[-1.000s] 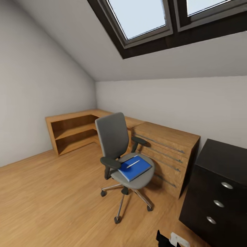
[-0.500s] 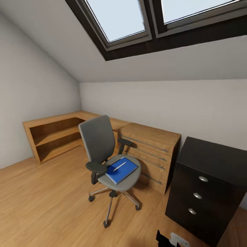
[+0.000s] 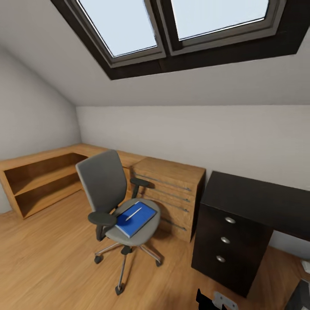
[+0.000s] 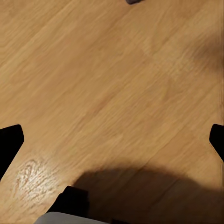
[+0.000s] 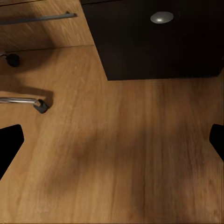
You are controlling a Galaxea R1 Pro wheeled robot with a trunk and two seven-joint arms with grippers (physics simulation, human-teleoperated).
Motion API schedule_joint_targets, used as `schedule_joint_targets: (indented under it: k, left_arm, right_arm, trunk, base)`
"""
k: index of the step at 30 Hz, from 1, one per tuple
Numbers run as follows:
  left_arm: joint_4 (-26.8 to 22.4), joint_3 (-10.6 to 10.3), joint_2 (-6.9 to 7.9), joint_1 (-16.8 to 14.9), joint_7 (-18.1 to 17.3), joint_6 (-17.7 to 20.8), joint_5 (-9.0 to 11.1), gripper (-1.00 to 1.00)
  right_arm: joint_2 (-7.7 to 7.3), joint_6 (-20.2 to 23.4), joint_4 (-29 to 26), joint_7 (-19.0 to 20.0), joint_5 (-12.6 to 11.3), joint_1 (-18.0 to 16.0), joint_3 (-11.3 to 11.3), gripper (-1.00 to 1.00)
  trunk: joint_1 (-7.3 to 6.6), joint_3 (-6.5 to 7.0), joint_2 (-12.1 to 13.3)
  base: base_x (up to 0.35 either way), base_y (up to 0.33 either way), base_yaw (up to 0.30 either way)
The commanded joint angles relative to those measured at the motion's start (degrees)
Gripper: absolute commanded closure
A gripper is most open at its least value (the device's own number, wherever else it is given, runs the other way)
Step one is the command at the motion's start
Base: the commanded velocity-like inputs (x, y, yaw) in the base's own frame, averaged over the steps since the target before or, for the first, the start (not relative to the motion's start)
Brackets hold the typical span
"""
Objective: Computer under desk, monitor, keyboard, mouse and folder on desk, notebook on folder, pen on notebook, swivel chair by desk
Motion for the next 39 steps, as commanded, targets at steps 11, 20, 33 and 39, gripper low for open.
schedule_joint_targets:
  k: [11, 20, 33, 39]
  left_arm:
    - [-0.07, -0.44, -0.01, -0.02, 0.47, -10.4, 0.61, -1.0]
    - [-0.06, -0.4, -0.05, -0.02, 0.53, -13.9, 0.61, -1.0]
    - [-0.02, -0.41, -0.05, -0.02, 0.55, -14.12, 0.61, -1.0]
    - [0.37, -0.44, -0.05, -0.02, 0.55, -14.06, 0.61, -1.0]
  right_arm:
    - [0.02, -0.28, 0.13, 0.01, -0.56, -0.08, 0.31, -1.0]
    - [0.02, -0.28, 0.13, 0.01, -0.56, -0.08, 0.32, -1.0]
    - [0.02, -0.28, 0.13, 0.01, -0.56, -0.08, 0.31, -1.0]
    - [0.02, -0.28, 0.13, 0.01, -0.56, -0.08, 0.31, -1.0]
  trunk:
    - [-1.77, 1.83, 3.19]
    - [-1.77, 1.88, 3.19]
    - [-1.77, 1.89, 3.19]
    - [-1.77, 1.89, 3.19]
  base:
    - [0.0, 0.0, -0.273]
    - [0.0, 0.0, -0.277]
    - [0.118, 0.0, -0.293]
    - [0.285, 0.0, -0.295]
